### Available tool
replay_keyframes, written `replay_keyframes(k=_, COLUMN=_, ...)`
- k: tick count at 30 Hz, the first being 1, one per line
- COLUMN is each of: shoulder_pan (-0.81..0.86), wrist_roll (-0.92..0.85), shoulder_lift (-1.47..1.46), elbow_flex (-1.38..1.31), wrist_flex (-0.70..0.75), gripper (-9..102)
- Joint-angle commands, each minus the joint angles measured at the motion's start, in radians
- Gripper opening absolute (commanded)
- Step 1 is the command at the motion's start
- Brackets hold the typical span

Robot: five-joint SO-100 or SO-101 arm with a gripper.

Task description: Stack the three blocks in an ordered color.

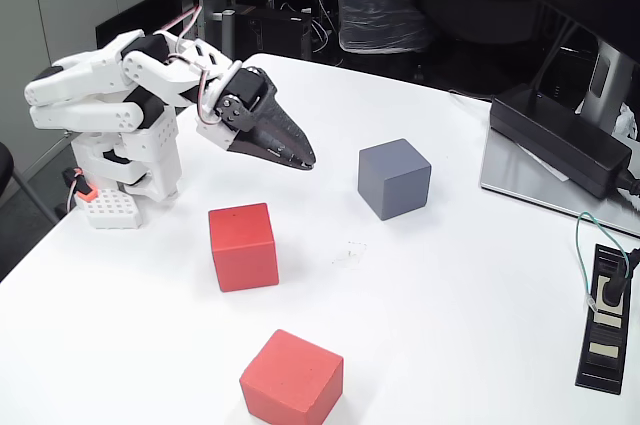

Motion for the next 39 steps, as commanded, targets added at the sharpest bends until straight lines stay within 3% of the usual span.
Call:
replay_keyframes(k=1, shoulder_pan=-0.008, wrist_roll=0.000, shoulder_lift=0.003, elbow_flex=-0.008, wrist_flex=-0.015, gripper=-1)
replay_keyframes(k=34, shoulder_pan=-0.003, wrist_roll=-0.005, shoulder_lift=-0.005, elbow_flex=-0.017, wrist_flex=-0.005, gripper=0)
replay_keyframes(k=39, shoulder_pan=0.000, wrist_roll=-0.114, shoulder_lift=-0.006, elbow_flex=-0.020, wrist_flex=-0.005, gripper=0)
